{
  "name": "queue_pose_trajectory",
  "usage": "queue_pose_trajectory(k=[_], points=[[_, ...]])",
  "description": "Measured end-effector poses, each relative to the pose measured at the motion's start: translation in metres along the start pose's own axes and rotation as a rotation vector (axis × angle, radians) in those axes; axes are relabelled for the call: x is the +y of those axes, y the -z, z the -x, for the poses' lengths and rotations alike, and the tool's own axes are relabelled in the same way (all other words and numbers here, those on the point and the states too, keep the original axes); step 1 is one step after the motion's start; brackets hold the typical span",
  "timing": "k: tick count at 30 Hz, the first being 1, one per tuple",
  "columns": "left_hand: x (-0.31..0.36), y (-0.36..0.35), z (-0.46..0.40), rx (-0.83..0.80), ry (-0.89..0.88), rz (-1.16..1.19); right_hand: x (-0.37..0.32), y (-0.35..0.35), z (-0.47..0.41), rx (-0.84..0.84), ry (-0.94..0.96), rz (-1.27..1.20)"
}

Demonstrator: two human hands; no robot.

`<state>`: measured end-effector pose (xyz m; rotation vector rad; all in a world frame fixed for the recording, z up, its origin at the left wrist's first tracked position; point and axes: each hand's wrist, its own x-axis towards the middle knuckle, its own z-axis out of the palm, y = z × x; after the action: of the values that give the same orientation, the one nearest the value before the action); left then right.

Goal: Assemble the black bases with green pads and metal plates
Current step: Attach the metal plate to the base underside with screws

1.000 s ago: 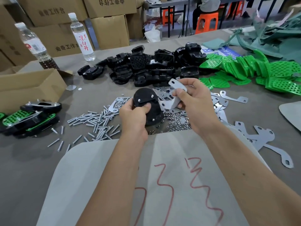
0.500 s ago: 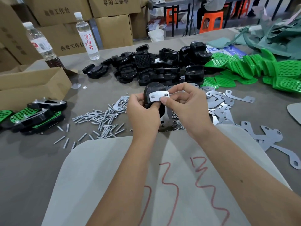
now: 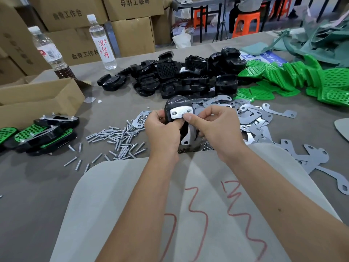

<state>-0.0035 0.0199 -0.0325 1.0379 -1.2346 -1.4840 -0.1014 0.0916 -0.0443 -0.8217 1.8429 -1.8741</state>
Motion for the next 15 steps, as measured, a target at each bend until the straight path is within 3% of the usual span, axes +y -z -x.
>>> queue_pose_trajectory(k=[6,11,15], points=[[0.0025,0.0018,-0.0002,-0.067,0.040,-0.047,0.0014,0.0009,-0.0015,-0.012,0.030,0.028],[0.0059,0.0057,0.0006,-0.025,0.101,0.021,0.0017,0.0034,-0.0028,-0.170,-0.061,0.040],[0.0085,0.0070,0.0051,-0.088,0.169,0.028,0.0009,-0.0002,-0.0022,-0.223,-0.087,0.004]])
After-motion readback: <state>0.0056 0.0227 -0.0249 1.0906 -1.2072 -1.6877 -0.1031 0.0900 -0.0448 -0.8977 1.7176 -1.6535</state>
